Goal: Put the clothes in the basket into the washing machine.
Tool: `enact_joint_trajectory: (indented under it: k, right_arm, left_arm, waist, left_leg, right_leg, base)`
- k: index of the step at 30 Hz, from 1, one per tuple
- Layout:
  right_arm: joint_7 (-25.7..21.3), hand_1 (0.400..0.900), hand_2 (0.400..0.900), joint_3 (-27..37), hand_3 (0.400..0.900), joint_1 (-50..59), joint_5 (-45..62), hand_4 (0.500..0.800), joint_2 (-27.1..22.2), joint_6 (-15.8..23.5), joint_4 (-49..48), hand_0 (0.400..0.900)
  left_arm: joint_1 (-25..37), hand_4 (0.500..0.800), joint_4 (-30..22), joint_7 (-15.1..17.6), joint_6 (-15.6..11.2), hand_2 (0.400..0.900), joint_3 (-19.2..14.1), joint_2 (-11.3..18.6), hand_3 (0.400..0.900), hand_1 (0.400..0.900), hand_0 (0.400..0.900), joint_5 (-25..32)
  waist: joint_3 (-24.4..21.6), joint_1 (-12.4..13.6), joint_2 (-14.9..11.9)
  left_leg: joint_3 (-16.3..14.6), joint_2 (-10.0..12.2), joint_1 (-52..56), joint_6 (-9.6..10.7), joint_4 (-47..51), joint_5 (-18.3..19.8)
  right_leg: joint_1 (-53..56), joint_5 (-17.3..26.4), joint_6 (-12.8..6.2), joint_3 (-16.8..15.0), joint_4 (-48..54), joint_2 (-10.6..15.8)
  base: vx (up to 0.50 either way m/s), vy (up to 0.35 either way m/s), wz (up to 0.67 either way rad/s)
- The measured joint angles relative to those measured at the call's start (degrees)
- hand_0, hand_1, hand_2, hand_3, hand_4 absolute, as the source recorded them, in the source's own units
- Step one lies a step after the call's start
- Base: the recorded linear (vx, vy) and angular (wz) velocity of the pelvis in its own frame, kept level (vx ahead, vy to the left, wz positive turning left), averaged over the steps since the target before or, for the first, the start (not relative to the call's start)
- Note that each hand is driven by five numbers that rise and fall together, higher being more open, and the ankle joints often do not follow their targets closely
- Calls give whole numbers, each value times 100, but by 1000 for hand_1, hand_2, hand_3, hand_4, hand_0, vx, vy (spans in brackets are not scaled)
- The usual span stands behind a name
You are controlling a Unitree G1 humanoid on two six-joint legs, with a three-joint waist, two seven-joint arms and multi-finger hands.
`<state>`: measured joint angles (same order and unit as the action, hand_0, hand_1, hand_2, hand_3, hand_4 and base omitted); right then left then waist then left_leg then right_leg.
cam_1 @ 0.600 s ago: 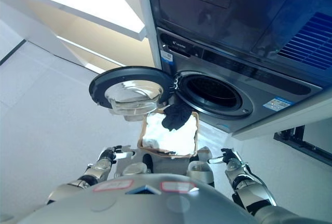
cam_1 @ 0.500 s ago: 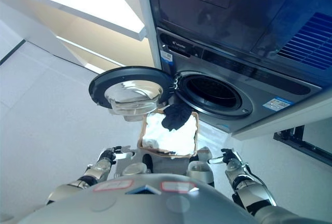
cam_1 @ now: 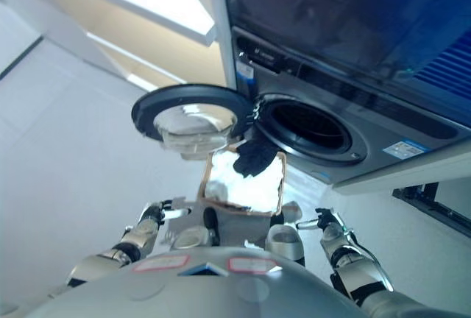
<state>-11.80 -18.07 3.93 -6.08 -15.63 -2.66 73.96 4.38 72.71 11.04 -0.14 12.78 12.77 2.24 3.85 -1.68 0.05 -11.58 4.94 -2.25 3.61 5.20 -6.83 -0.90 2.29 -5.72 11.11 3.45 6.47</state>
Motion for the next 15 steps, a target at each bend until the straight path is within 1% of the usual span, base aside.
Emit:
enact_joint_trajectory:
  k: [1, 2, 3, 4, 5, 6, 7, 8, 9, 10, 11, 12, 13, 14, 15]
  right_arm:
    - [-6, 900, 900, -94, 900, 112, -88, 800, -34, -9, -33, 900]
    - [-20, 900, 900, -253, 900, 246, -221, 800, -120, -18, -189, 900]
    - [-40, 900, 900, -407, 900, 390, -409, 800, -232, -10, -425, 900]
    - [-50, 900, 900, -585, 900, 573, -554, 800, -368, 22, -627, 900]
    - [-51, 900, 900, -742, 900, 808, -731, 800, -484, 24, -740, 900]
    - [-75, 900, 900, -897, 900, 1010, -883, 800, -588, 23, -849, 900]
    - [-110, 900, 900, -996, 900, 1192, -989, 800, -691, 31, -1004, 900]
    - [-132, 900, 900, -1044, 900, 1404, -1104, 800, -771, 2, -1132, 900]
    - [-177, 900, 900, -1170, 900, 1631, -1196, 800, -872, -5, -1210, 900]
    - [-186, 900, 900, -1181, 900, 1953, -1285, 800, -1011, -10, -1342, 900]
    - [-219, 900, 900, -1274, 900, 2128, -1367, 800, -1169, -14, -1618, 900]
    - [-272, 900, 900, -1333, 900, 2353, -1386, 800, -1310, 11, -1821, 900]
    - [-284, 900, 900, -1402, 900, 2494, -1397, 800, -1466, 34, -2061, 900]
    - [-282, 900, 900, -1450, 900, 2624, -1436, 800, -1593, 90, -2213, 900]
    - [-289, 900, 900, -1460, 900, 2758, -1443, 800, -1633, 153, -2309, 900]
  left_arm:
    - [0, 800, 1, 8, 5, 900, -21, 9, 900, 900, 900, -1]
    - [49, 800, -12, 20, 3, 900, -4, 23, 900, 900, 900, -1]
    - [117, 800, -40, 46, -3, 900, -18, 44, 900, 900, 900, -1]
    - [227, 800, -55, 74, -4, 900, 22, 44, 900, 900, 900, -1]
    - [333, 800, -60, 97, -13, 900, 48, 58, 900, 900, 900, 1]
    - [484, 800, -111, 121, -35, 900, 100, 98, 900, 900, 900, 4]
    - [640, 800, -121, 144, -74, 900, 120, 160, 900, 900, 900, 5]
    - [798, 800, -136, 191, -157, 900, 143, 216, 900, 900, 900, 11]
    - [954, 800, -149, 242, -206, 900, 146, 281, 900, 900, 900, 12]
    - [1099, 800, -165, 278, -233, 900, 150, 254, 900, 900, 900, 17]
    - [1116, 800, -241, 334, -263, 900, 157, 240, 900, 900, 900, 47]
    - [1135, 800, -299, 393, -282, 900, 193, 239, 900, 900, 900, 97]
    - [1172, 800, -340, 394, -270, 900, 207, 214, 900, 900, 900, 145]
    - [1136, 800, -364, 403, -261, 900, 212, 178, 900, 900, 900, 230]
    - [1071, 800, -381, 422, -257, 900, 218, 153, 900, 900, 900, 275]
  waist:
    - [36, 32, -12]
    - [148, 14, 9]
    - [351, 23, 23]
    - [577, -36, 80]
    - [780, -32, 100]
    - [892, -63, 144]
    - [951, -119, 110]
    - [1139, -103, 98]
    - [1277, -109, -34]
    - [1509, -71, 76]
    - [1613, 36, 175]
    - [1724, 110, 242]
    - [1831, 132, 309]
    - [1848, 188, 357]
    - [1866, 233, 380]
  left_leg:
    - [-74, -27, -78, -42, -14, 4]
    - [-117, -13, -132, -76, 2, -11]
    - [-142, -70, -204, -112, -10, -23]
    - [-73, -24, -240, -171, -8, -58]
    - [26, -40, -298, -276, 1, -142]
    - [150, -54, -503, -299, -26, -186]
    - [338, -87, -808, -303, -70, -235]
    - [431, -159, -983, -375, -59, -371]
    - [444, -273, -1165, -316, -68, -390]
    - [469, -221, -1276, -315, -47, -408]
    - [456, -158, -1480, -307, -61, -397]
    - [485, -96, -1699, -272, -158, -366]
    - [537, -84, -1850, -254, -241, -371]
    - [613, -37, -2001, -248, -278, -367]
    - [625, 15, -2091, -245, -304, -373]
  right_leg:
    - [-183, -25, -1, -22, -212, 70]
    - [-442, -143, -39, 36, -598, 105]
    - [-671, -185, -52, 31, -1021, 183]
    - [-952, -212, -89, 0, -1574, 224]
    - [-1442, -270, -158, -129, -2389, 298]
    - [-1914, -519, -365, -415, -2678, 232]
    - [-2126, -567, -357, -718, -2478, 68]
    - [-2309, -558, -342, -850, -2192, 46]
    - [-2355, -507, -310, -892, -1810, 41]
    - [-2357, -353, -206, -800, -1668, 29]
    - [-2450, -265, -104, -718, -1550, -62]
    - [-2586, -244, -79, -631, -1542, -119]
    - [-2660, -234, -63, -544, -1551, -119]
    - [-2760, -246, -80, -444, -1574, -126]
    - [-2807, -250, -91, -341, -1601, -145]
  base:
    - [-113, 105, 15]
    - [-126, 79, 38]
    - [-157, 22, 57]
    - [-142, -33, 68]
    - [-83, -86, 66]
    - [-66, -122, 67]
    - [-32, -95, 38]
    - [-25, -153, 46]
    - [-76, -133, 42]
    - [-86, -190, 58]
    - [-102, -158, 51]
    - [-12, -160, 44]
    - [-9, -158, 49]
    - [-43, -161, 53]
    - [-82, -178, 59]
